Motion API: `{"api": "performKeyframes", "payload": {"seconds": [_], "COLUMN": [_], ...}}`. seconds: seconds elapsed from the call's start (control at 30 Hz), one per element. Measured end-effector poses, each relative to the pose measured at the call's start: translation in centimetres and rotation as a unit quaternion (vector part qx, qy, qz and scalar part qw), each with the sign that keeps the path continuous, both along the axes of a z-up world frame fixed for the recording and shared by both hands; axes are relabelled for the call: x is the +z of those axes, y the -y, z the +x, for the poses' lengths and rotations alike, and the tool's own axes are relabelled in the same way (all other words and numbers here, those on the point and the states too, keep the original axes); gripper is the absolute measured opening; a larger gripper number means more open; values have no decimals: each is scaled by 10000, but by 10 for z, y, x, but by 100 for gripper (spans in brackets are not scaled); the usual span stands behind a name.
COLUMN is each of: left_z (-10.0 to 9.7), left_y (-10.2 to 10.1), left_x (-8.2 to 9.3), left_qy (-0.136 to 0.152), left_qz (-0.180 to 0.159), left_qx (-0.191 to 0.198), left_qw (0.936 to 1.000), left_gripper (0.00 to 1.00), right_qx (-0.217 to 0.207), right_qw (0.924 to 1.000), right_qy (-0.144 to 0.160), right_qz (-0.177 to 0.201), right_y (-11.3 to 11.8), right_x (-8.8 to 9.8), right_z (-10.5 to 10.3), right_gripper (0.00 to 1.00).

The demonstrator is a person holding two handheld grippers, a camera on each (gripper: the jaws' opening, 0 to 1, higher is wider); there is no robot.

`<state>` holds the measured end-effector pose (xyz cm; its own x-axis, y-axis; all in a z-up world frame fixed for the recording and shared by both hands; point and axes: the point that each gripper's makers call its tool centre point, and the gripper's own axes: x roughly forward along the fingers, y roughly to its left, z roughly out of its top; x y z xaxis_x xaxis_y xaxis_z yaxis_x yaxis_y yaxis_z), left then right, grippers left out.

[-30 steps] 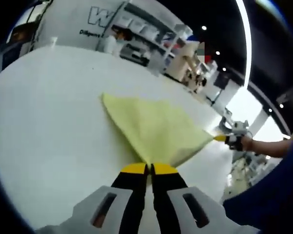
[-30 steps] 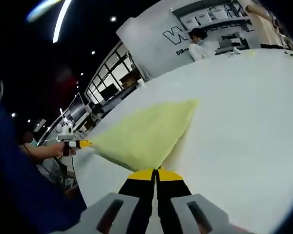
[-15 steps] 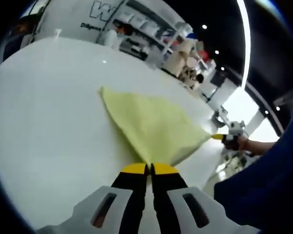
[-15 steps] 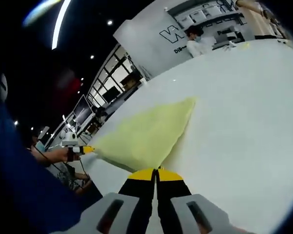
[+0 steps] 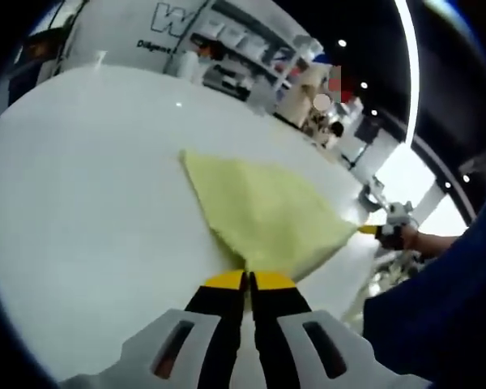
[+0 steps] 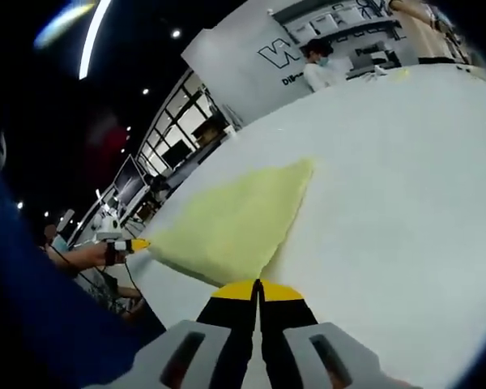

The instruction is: Fold the garment on the visible template until the final outline fits inside the template.

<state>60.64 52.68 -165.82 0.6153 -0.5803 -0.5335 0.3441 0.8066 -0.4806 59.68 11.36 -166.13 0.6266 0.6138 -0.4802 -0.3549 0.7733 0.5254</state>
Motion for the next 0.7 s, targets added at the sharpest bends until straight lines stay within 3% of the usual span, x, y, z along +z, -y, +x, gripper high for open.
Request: {"api": "performKeyframes", "payload": {"seconds": [0.13, 0.2, 0.23, 0.27, 0.4, 0.43, 0.47, 0.5, 0.57, 0.6, 0.67, 0.7], "left_z": [-3, -4, -3, 0, 2, 5, 5, 6, 8, 8, 13, 18], "left_y": [-17, -18, -18, -14, 16, 37, 43, 72, 90, 114, 137, 159], "left_x": [9, 17, 19, 26, 34, 40, 42, 45, 45, 46, 43, 40], "left_qy": [66, 129, 165, 280, 414, 505, 530, 633, 700, 779, 807, 841], "left_qz": [-58, -74, -71, -70, 112, 122, 108, 93, 196, 300, 378, 394], "left_qx": [331, 354, 352, 252, -307, -530, -593, -1046, -1315, -1564, -1794, -1959], "left_qw": [9994, 9993, 9992, 9993, 9986, 9972, 9968, 9925, 9887, 9841, 9797, 9762], "left_gripper": [0, 0, 0, 0, 2, 3, 5, 6, 8, 9, 14, 15], "right_qx": [-157, -147, -132, 155, 620, 850, 908, 1160, 1429, 1673, 2104, 2199], "right_qw": [9997, 9995, 9995, 9990, 9961, 9937, 9930, 9895, 9854, 9812, 9715, 9693], "right_qy": [11, 214, 240, 388, 614, 711, 731, 841, 908, 958, 1055, 1058], "right_qz": [163, 163, 154, 134, 141, 170, 179, 202, 174, 11, -274, -293], "right_y": [10, 11, 9, -10, -50, -72, -77, -97, -122, -138, -164, -172], "right_x": [7, 18, 21, 32, 45, 51, 52, 55, 55, 52, 43, 41], "right_z": [0, 5, 6, 10, 16, 19, 19, 19, 20, 20, 21, 22], "right_gripper": [0, 0, 0, 0, 0, 0, 0, 0, 0, 0, 0, 0]}}
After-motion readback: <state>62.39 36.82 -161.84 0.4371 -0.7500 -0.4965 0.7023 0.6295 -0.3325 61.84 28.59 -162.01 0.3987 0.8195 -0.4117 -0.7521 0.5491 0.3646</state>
